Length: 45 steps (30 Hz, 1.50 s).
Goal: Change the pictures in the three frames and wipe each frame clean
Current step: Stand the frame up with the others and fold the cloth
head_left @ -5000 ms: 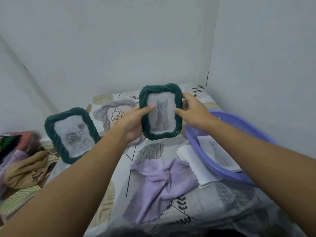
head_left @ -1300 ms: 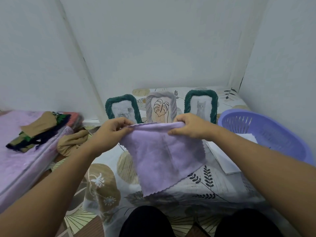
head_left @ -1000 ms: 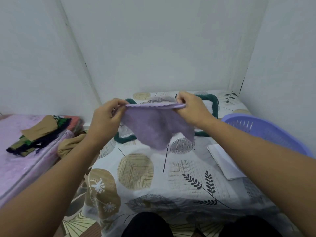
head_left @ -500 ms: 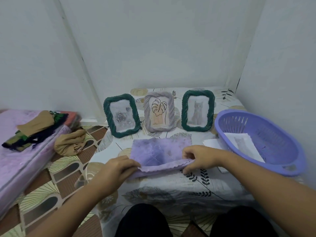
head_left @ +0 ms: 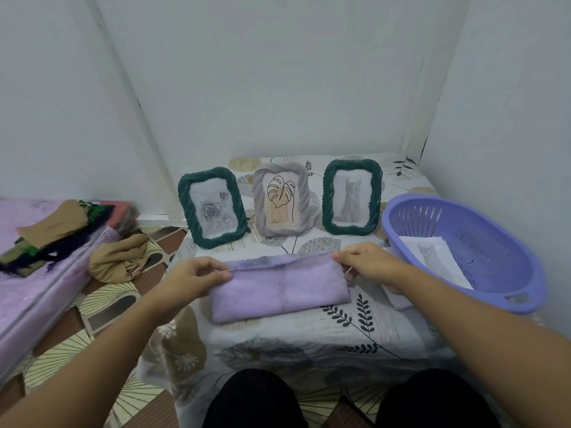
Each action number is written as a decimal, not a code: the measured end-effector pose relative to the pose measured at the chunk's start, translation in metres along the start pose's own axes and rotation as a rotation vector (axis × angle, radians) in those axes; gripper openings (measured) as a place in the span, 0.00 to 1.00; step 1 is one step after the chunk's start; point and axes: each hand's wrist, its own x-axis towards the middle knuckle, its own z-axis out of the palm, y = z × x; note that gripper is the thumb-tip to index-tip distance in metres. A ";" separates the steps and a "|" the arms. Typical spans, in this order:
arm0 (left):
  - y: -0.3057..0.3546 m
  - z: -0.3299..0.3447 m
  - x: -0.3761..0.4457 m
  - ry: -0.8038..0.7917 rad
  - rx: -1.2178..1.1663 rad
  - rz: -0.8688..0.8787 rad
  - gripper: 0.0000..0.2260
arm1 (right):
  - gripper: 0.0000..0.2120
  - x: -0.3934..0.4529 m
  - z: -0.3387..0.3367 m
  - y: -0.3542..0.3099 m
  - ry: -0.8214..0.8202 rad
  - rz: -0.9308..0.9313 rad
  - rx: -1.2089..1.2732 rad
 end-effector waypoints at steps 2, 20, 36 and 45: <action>-0.007 -0.003 0.018 0.062 -0.026 -0.052 0.04 | 0.12 0.009 0.006 0.004 0.115 0.017 -0.019; -0.026 0.023 0.069 0.356 0.281 -0.132 0.08 | 0.08 0.046 0.026 0.019 0.447 0.148 -0.506; -0.026 0.026 0.091 0.337 0.723 0.010 0.04 | 0.05 0.050 0.022 0.018 0.411 0.161 -0.460; 0.035 0.106 0.047 0.174 0.599 0.387 0.07 | 0.08 0.046 0.024 0.018 0.390 0.136 -0.406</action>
